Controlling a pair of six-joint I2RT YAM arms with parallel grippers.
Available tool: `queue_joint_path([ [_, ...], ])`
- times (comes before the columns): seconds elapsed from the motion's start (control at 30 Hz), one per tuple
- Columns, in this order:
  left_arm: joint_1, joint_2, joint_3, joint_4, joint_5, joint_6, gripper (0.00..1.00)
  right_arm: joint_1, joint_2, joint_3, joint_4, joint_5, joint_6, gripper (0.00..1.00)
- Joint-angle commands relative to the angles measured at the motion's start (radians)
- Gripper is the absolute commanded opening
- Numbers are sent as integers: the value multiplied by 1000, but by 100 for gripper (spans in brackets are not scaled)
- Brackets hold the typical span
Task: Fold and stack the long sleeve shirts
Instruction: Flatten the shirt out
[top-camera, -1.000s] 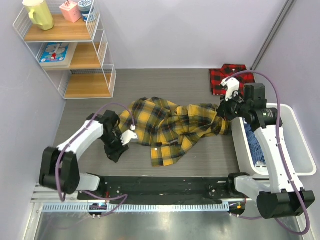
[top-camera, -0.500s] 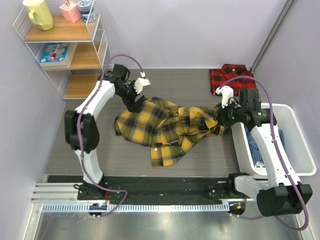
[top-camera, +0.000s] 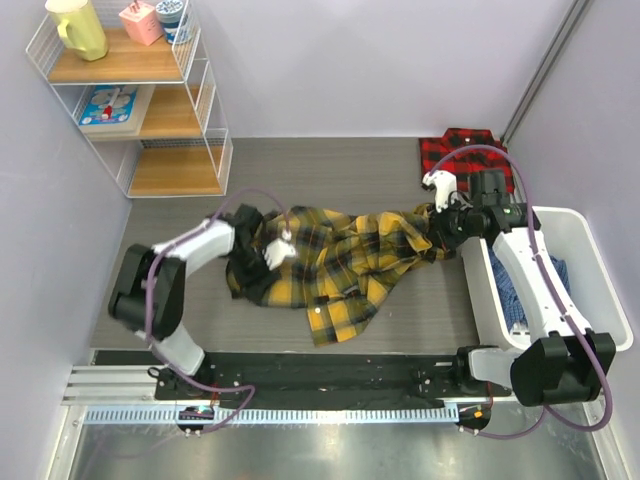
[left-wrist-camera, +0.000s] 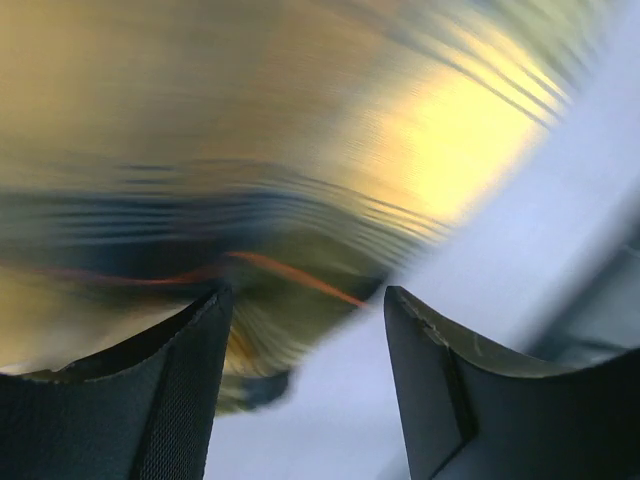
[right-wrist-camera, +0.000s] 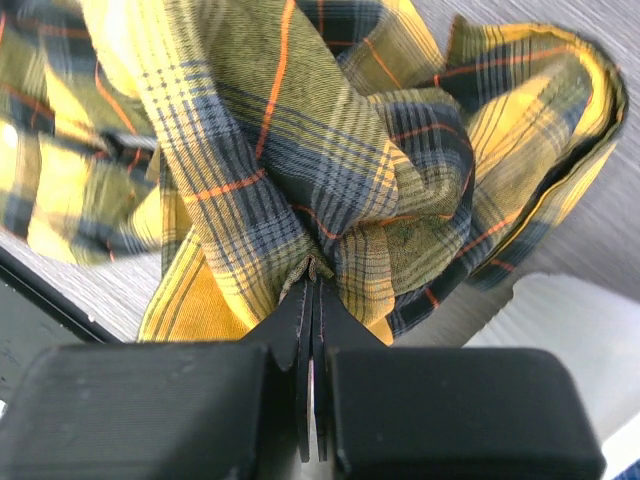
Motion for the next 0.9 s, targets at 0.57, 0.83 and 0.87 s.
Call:
queue_joint_path([
  [0.57, 50, -206, 296, 1, 122, -76, 100, -3, 128, 178, 47, -66, -70, 1],
  [0.83, 147, 232, 732, -414, 367, 235, 85, -3, 139, 195, 44, -52, -50, 1],
  [0.87, 145, 246, 731, -423, 374, 266, 85, -4, 142, 197, 44, -52, -49, 1],
])
